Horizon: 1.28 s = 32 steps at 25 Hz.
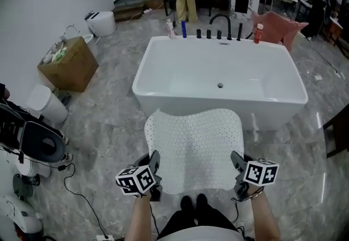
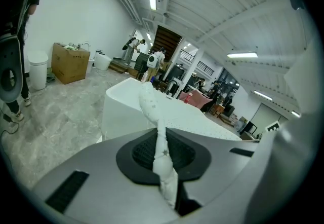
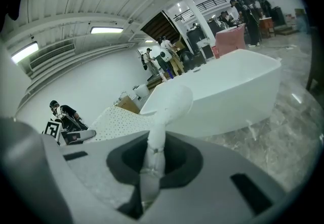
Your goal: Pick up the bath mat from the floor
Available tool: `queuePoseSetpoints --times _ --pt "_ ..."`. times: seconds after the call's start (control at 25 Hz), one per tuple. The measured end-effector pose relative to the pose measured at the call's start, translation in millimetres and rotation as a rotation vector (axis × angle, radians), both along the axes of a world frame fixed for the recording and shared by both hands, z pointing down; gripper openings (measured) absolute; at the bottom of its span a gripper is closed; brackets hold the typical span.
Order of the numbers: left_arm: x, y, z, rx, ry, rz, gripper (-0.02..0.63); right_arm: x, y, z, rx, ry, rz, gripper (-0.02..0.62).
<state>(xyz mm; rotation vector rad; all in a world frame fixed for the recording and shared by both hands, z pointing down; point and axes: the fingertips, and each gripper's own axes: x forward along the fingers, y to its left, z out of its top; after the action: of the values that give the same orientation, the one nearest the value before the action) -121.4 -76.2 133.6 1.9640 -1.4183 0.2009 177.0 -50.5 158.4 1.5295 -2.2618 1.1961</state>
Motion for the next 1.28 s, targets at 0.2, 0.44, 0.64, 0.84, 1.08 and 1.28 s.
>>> queuePoseSetpoints --times 0.2,0.44,0.64,0.84,1.08,1.28 --pt "0.0 4.2 -14.3 0.031 0.001 -0.003 0.011 6.2 2.9 -16.0 0.032 0.009 0.004 0.025" --pt "4.5 7.5 -26.1 0.053 0.0 -0.004 0.011 12.1 4.6 -25.1 0.058 0.008 0.021 0.025" --pt "0.2 8.1 -33.6 0.064 0.0 -0.007 0.011 7.8 1.8 -29.3 0.068 0.024 0.033 0.022" --pt "-7.7 16.8 -33.7 0.071 0.005 -0.016 0.011 0.7 8.6 -30.7 0.078 0.028 0.033 0.022" --pt "-8.6 22.3 -36.2 0.085 0.009 -0.022 0.011 -4.9 11.5 -34.1 0.096 0.028 0.025 0.021" --pt "-1.8 21.3 -39.0 0.093 0.008 -0.019 0.011 -2.7 10.7 -33.7 0.1 0.029 0.022 0.021"
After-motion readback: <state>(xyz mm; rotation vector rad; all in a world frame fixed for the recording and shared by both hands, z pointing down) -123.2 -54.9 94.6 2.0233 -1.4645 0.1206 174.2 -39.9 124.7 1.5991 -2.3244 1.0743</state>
